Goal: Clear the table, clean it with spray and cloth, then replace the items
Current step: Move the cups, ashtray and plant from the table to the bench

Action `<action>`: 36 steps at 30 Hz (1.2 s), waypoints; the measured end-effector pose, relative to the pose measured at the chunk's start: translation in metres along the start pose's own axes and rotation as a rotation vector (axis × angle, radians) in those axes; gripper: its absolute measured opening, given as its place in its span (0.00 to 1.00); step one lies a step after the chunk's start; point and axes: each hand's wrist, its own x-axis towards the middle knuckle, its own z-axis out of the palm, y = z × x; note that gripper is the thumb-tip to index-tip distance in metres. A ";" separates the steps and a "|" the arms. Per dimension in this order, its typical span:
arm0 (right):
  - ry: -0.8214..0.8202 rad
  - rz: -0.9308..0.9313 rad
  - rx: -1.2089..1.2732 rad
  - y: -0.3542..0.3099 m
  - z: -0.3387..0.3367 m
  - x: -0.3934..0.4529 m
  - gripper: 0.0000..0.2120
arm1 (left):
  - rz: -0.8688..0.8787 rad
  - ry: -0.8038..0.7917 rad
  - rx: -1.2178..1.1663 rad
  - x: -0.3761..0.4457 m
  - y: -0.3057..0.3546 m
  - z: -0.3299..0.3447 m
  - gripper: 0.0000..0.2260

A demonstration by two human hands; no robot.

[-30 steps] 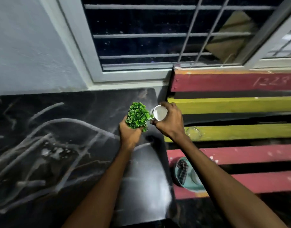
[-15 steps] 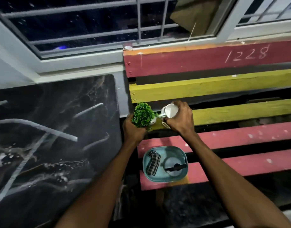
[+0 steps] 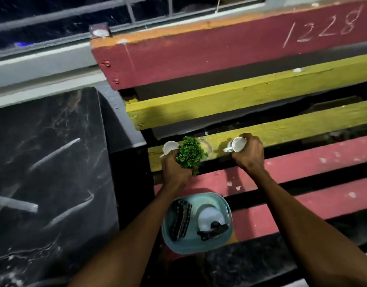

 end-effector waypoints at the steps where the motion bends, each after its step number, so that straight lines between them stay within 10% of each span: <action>1: 0.004 0.004 0.006 0.007 0.002 0.010 0.33 | 0.040 -0.021 0.030 0.002 0.006 0.010 0.23; 17: 0.025 -0.043 -0.057 0.098 0.030 0.110 0.35 | 0.294 -0.037 0.256 0.082 0.015 0.185 0.22; 36: 0.031 -0.077 -0.017 0.104 0.043 0.112 0.36 | 0.260 -0.085 0.064 0.087 -0.007 0.200 0.25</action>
